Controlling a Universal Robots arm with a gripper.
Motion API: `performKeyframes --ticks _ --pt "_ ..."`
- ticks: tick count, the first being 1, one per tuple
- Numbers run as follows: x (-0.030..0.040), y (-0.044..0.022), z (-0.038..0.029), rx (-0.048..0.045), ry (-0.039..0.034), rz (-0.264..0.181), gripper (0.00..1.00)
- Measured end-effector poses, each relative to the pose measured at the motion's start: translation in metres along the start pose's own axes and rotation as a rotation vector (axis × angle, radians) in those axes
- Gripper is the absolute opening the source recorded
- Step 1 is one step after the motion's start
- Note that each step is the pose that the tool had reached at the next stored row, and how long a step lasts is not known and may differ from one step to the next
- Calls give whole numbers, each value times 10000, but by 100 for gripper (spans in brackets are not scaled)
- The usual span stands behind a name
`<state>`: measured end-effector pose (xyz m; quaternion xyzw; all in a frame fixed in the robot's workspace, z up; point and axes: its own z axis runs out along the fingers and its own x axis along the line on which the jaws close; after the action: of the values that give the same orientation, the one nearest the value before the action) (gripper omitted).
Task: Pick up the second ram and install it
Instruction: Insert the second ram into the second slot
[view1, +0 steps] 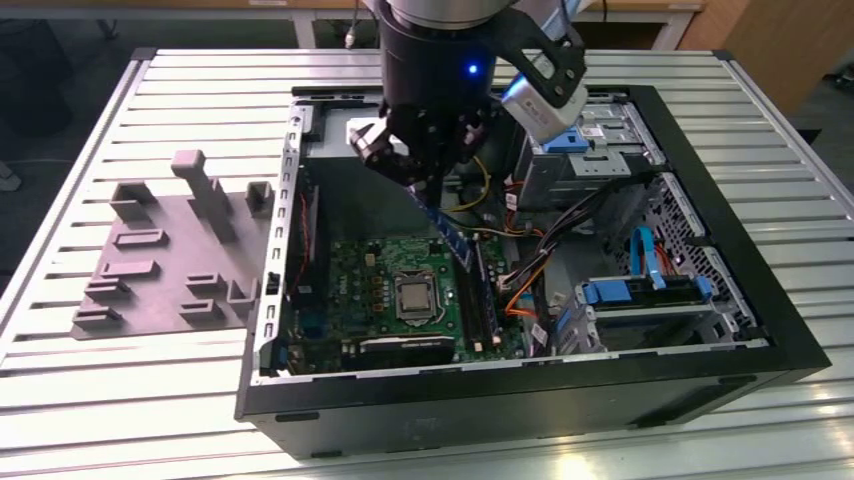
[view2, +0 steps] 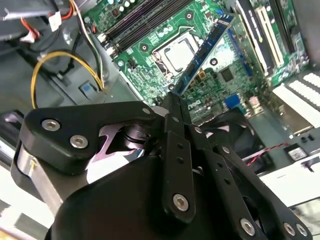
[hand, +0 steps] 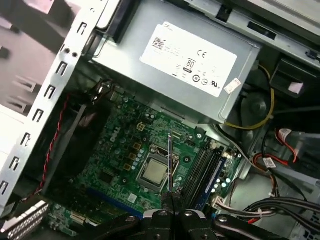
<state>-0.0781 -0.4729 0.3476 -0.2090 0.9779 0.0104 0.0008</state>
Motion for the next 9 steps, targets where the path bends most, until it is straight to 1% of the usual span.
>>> performKeyframes --ticks 9 --pt "0 0 17 10 -33 1634 12"
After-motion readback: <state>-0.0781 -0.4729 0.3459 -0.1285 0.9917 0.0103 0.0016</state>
